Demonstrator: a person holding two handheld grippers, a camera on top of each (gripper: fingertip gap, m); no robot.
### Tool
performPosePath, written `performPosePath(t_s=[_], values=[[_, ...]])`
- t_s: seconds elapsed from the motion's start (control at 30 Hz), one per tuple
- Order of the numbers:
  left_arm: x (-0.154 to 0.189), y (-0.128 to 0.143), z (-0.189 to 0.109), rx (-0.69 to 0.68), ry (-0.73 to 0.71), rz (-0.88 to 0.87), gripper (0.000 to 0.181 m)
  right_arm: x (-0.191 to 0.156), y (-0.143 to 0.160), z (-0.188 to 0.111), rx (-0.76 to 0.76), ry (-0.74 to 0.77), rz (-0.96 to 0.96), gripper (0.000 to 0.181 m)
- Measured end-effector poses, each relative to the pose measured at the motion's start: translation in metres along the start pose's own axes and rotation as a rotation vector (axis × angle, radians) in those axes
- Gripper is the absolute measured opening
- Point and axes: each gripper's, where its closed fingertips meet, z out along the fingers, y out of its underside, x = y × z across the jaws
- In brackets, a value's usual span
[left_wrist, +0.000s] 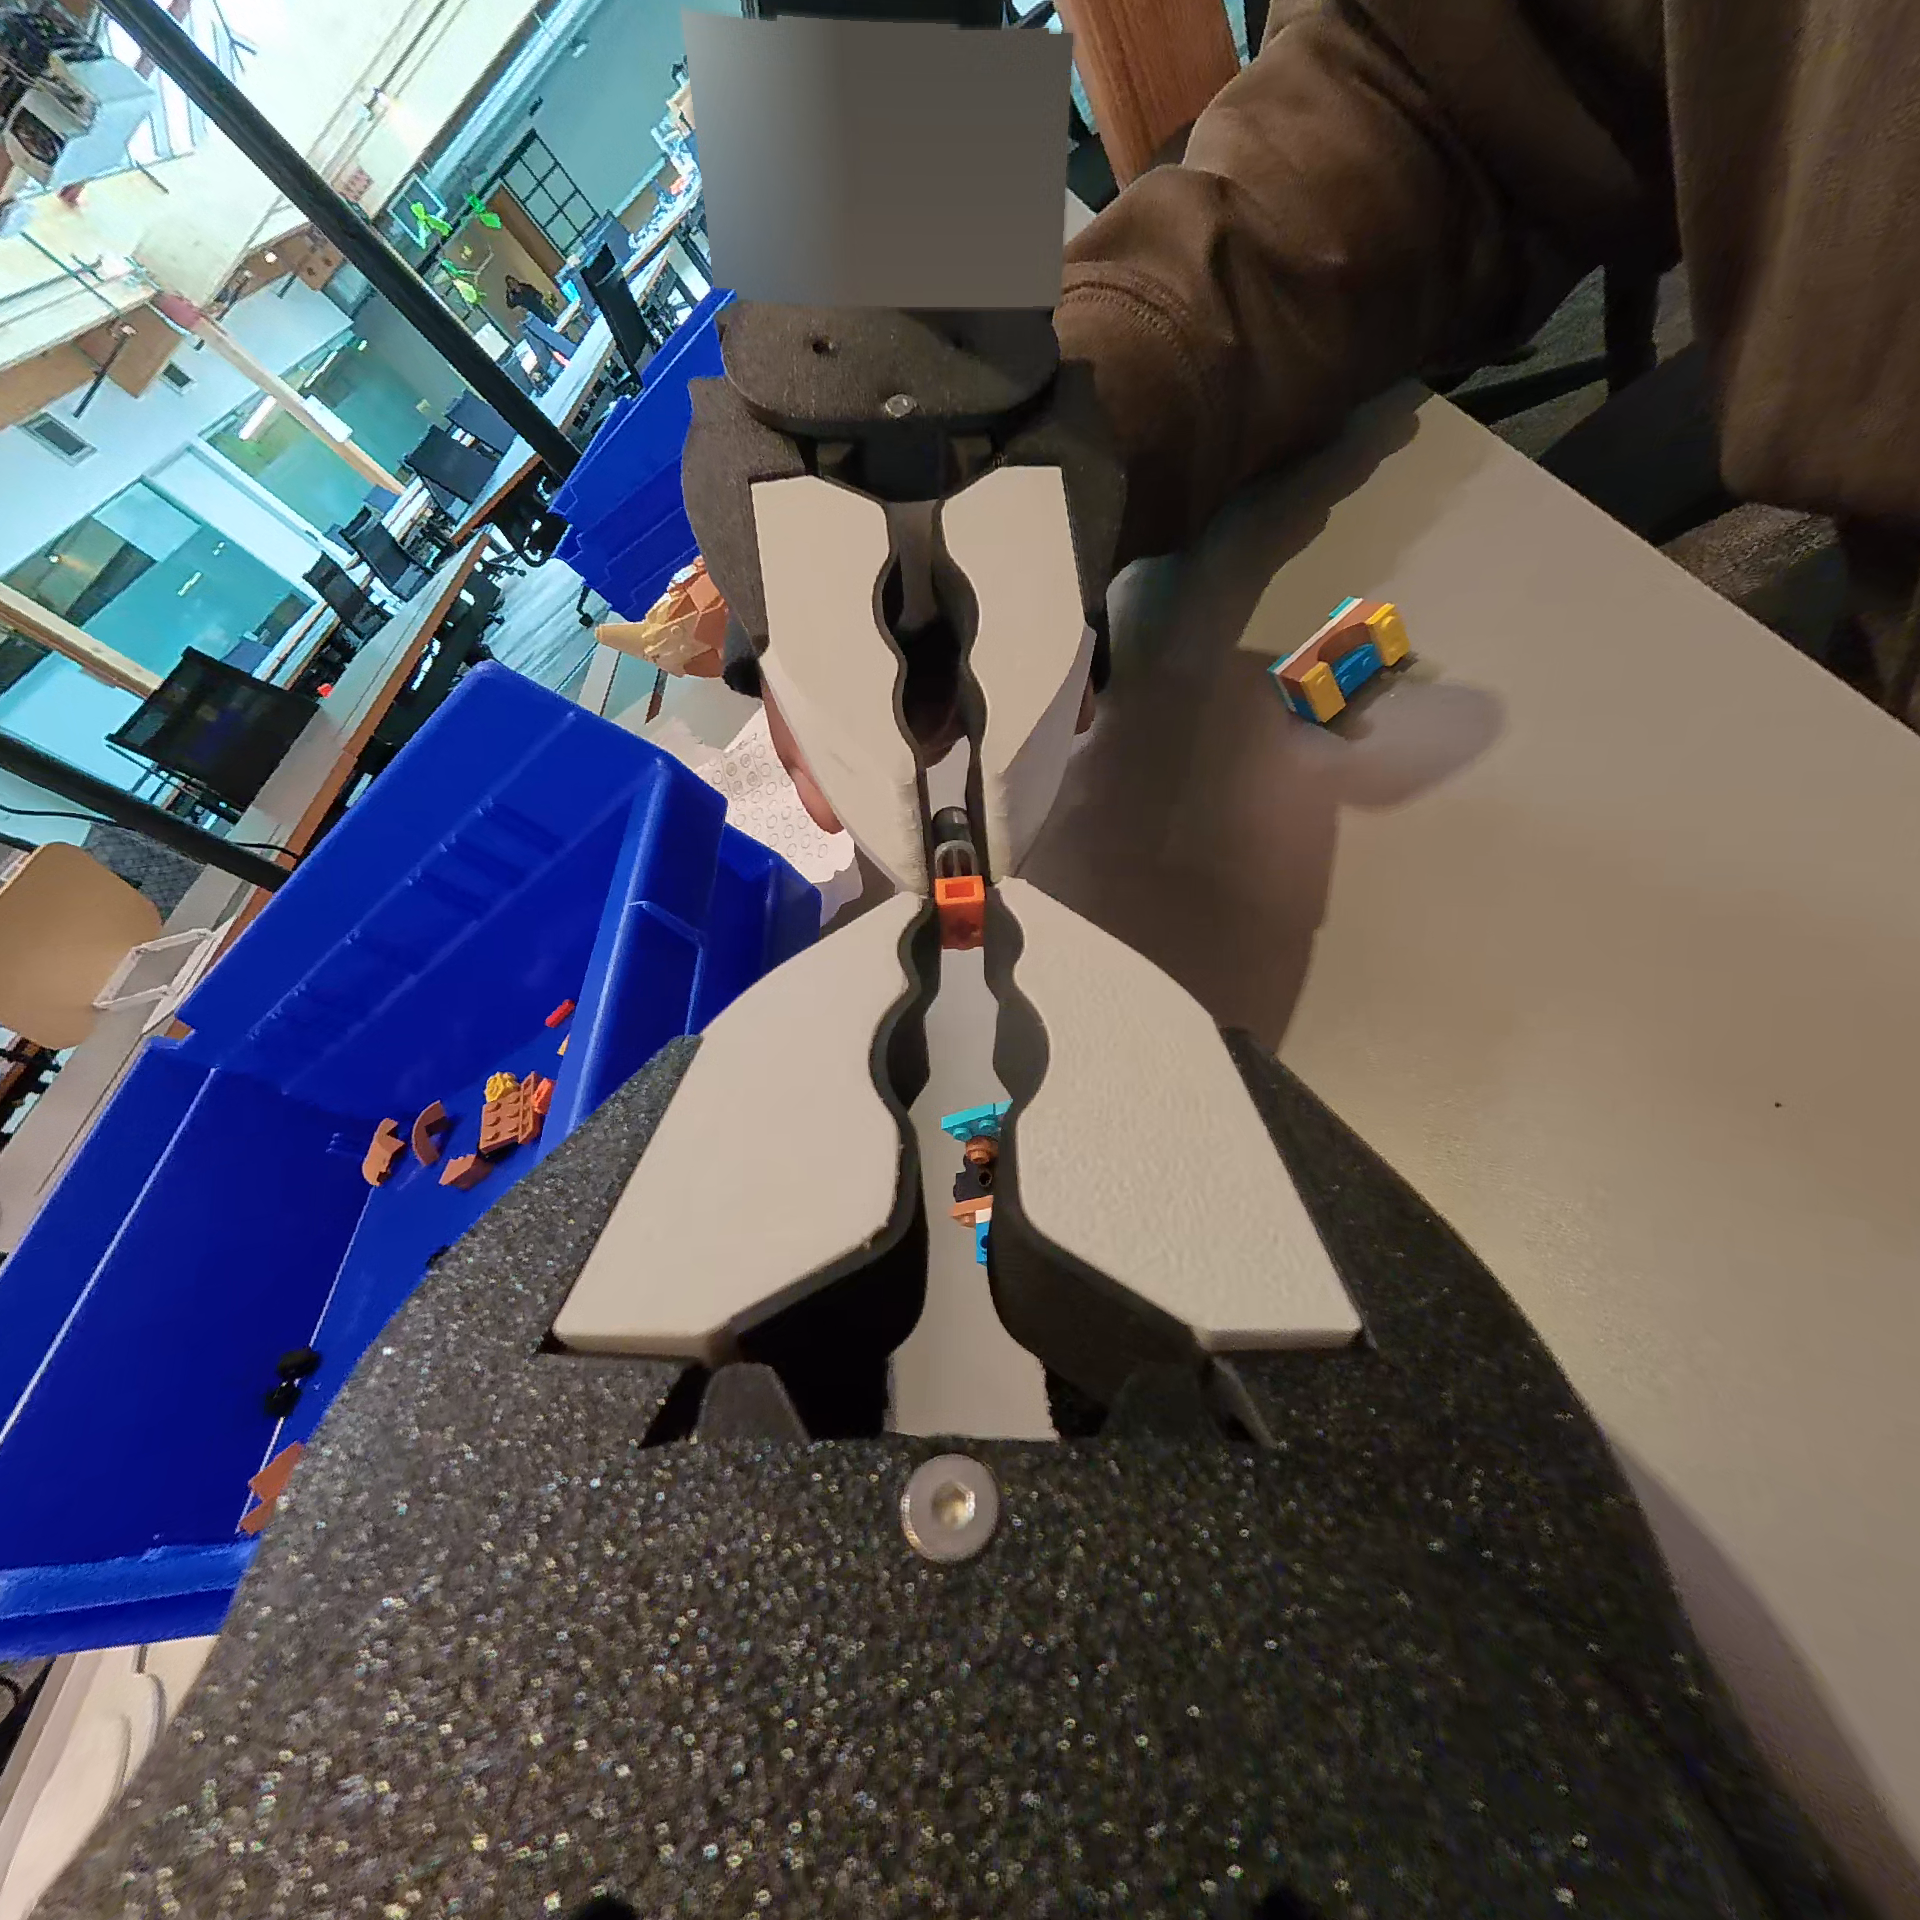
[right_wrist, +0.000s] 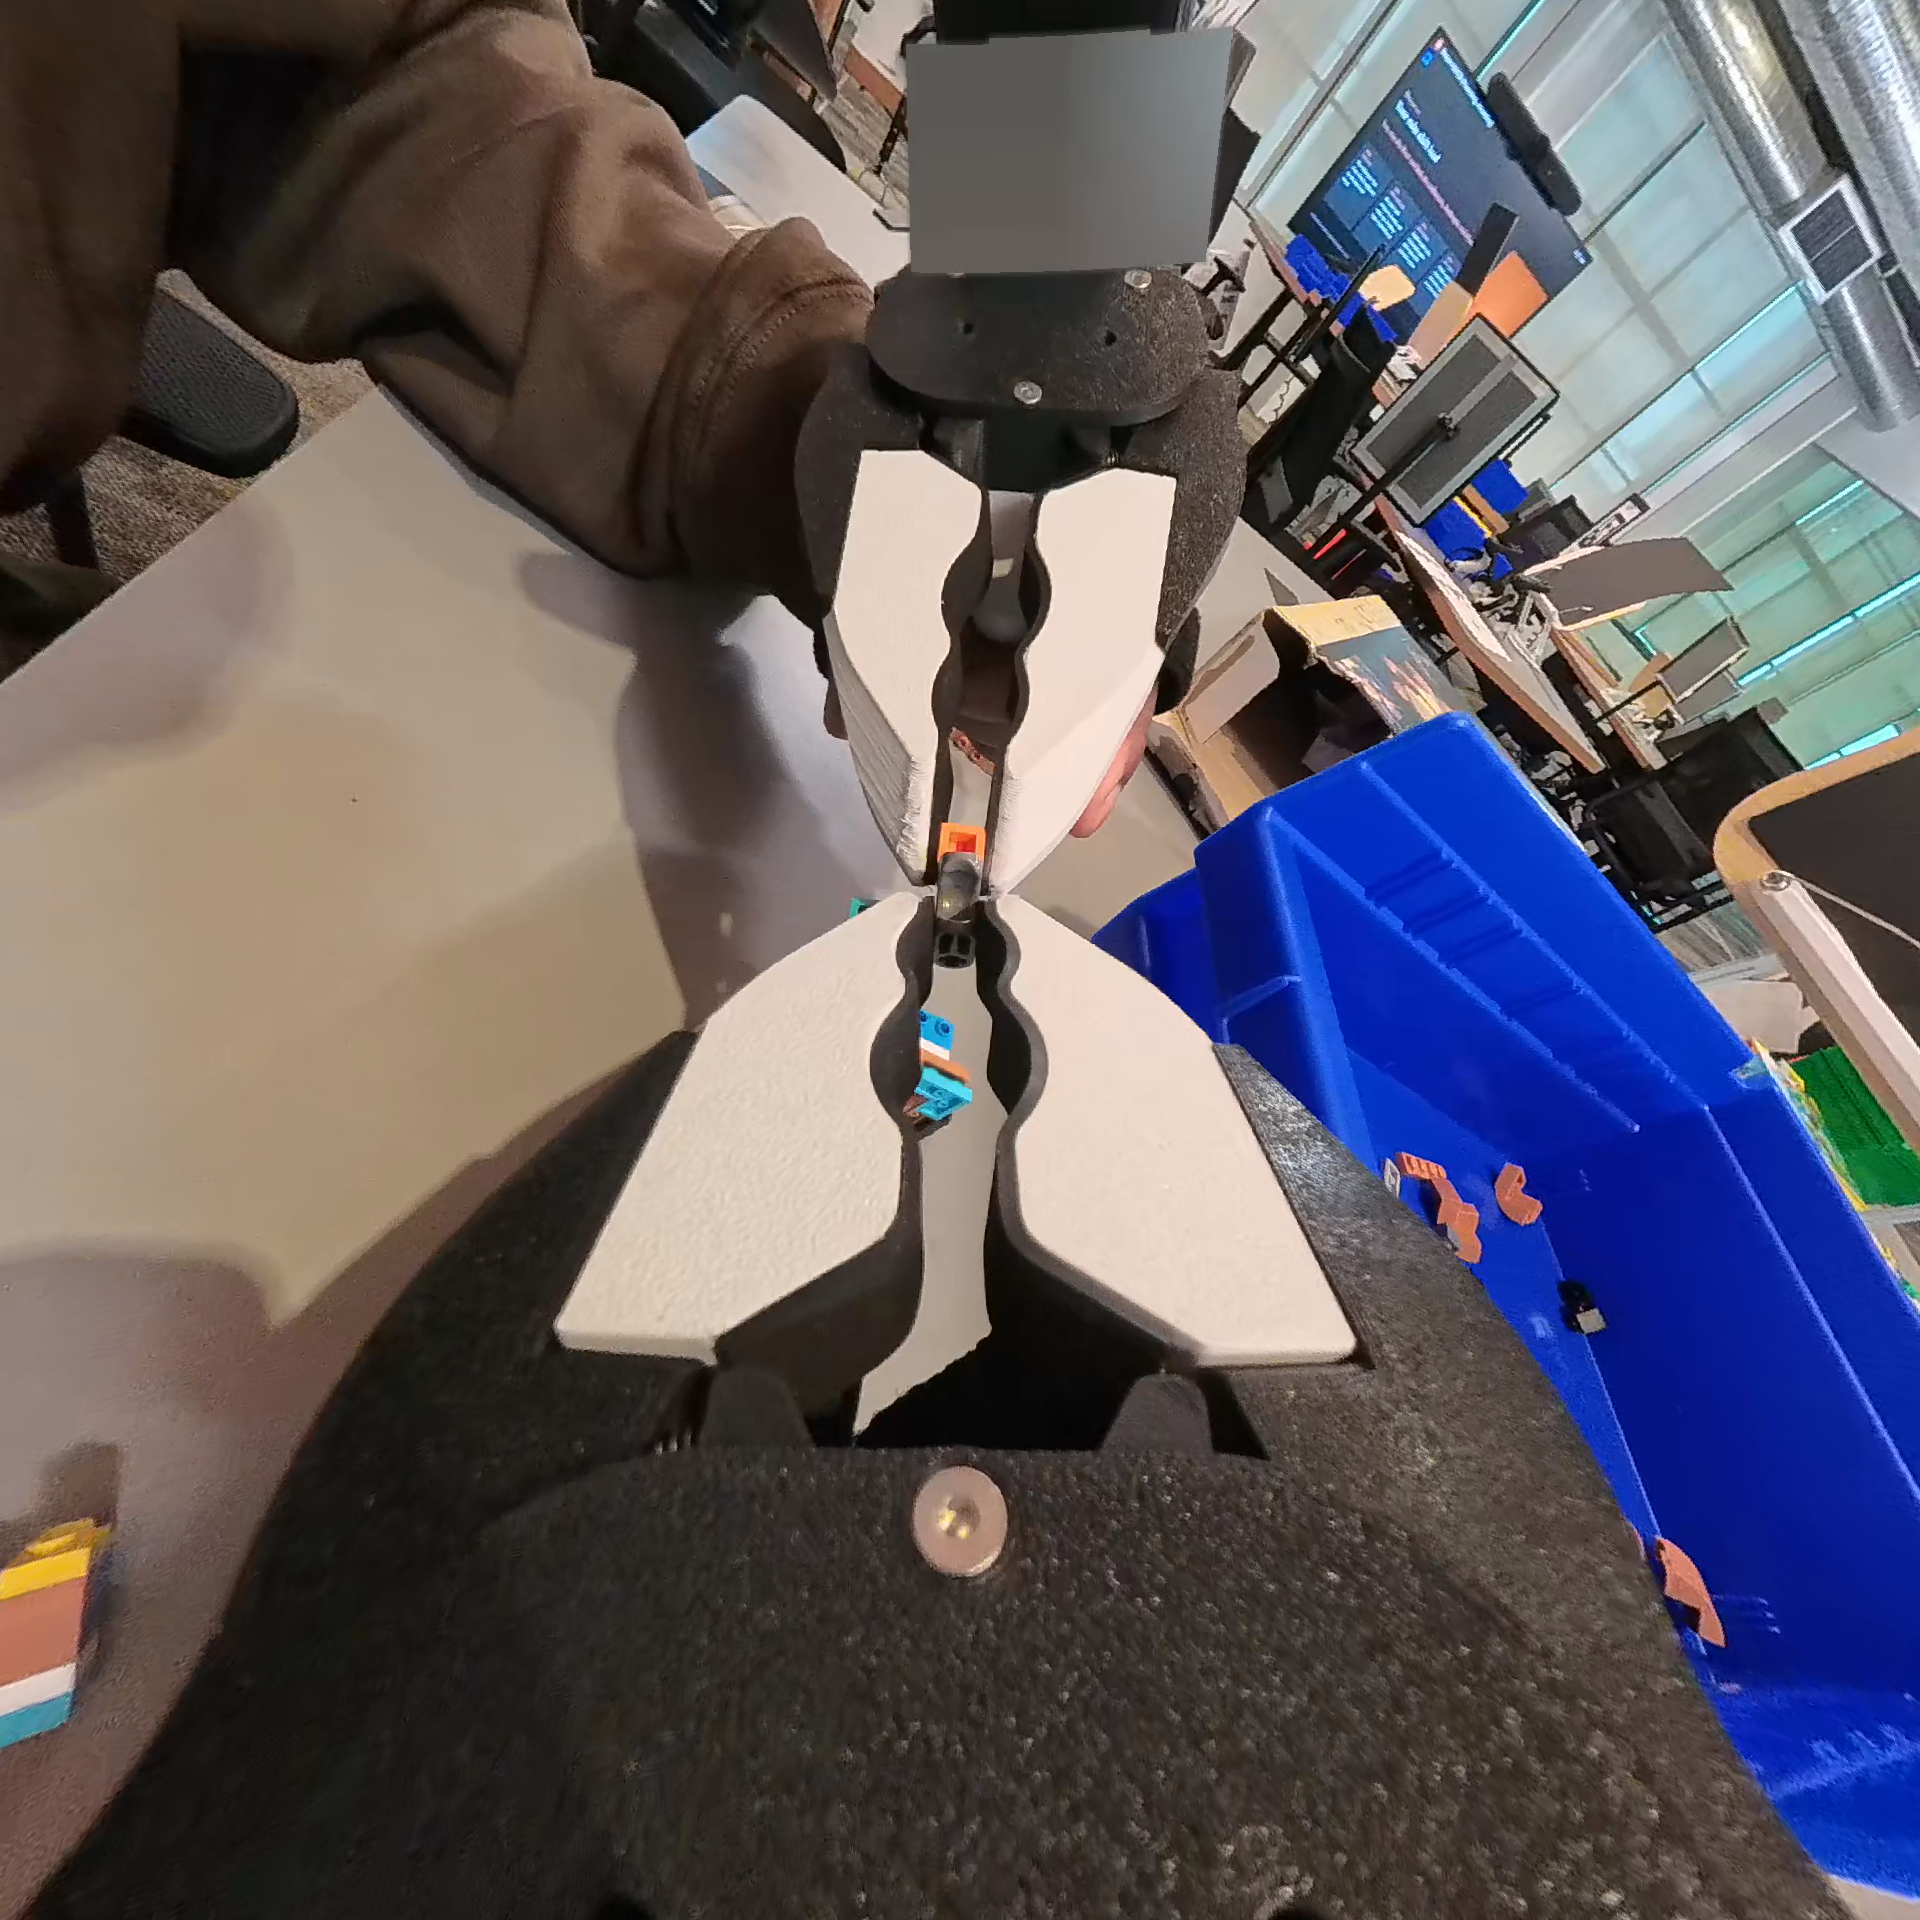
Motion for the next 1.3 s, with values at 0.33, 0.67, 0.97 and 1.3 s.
performPosePath(t_s=[0.33, 0.67, 0.97, 1.3], values=[[0.000, -0.002, -0.004, 0.014, 0.008, 0.010, 0.008, 0.000, -0.002, -0.001, 0.006, -0.009, 0.014, 0.008], [-0.033, -0.008, -0.041, 0.132, -0.091, -0.110, 0.008, -0.008, 0.023, -0.008, -0.074, -0.105, 0.063, 0.008], [-0.013, 0.001, -0.024, 0.083, 0.017, -0.118, 0.008, -0.014, 0.032, -0.002, -0.073, -0.128, 0.094, 0.007], [-0.013, -0.013, -0.027, 0.251, 0.062, -0.240, 0.008, -0.039, 0.066, 0.011, -0.269, -0.226, 0.071, 0.015]])
